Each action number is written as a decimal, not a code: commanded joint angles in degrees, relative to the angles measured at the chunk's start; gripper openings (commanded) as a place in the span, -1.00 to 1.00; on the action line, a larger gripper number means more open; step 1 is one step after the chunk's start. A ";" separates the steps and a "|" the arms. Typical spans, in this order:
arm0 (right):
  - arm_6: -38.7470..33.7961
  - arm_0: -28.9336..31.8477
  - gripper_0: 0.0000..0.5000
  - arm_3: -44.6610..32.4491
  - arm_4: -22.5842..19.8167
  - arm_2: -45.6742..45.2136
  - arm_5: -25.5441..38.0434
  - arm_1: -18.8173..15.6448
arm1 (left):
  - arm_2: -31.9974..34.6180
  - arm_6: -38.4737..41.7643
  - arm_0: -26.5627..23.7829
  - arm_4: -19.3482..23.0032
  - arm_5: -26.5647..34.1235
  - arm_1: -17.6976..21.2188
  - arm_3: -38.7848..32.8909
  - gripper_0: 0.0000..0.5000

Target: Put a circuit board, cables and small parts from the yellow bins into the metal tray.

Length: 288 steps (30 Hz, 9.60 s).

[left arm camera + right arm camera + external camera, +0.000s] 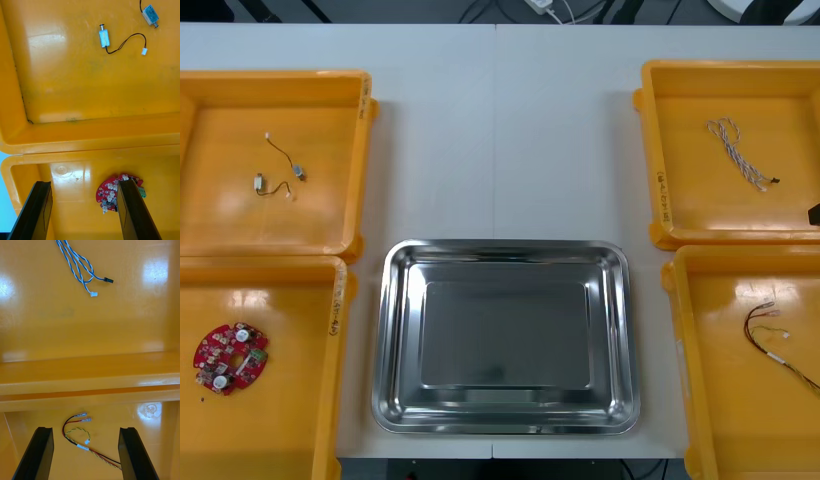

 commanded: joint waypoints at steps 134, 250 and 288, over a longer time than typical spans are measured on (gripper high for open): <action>31.99 36.47 1.00 -24.50 0.22 -4.40 -15.56 1.26 | -9.09 41.04 26.68 -16.65 -15.23 -18.34 -16.51 1.00; 50.89 27.41 -1.00 -15.00 6.10 1.04 -14.42 5.22 | -5.49 45.70 29.31 -15.86 -8.46 -16.40 -23.19 -1.00; 36.30 5.18 -1.00 -19.57 -1.54 -11.17 3.65 5.04 | -8.13 44.38 10.07 8.05 0.38 0.30 -33.04 -1.00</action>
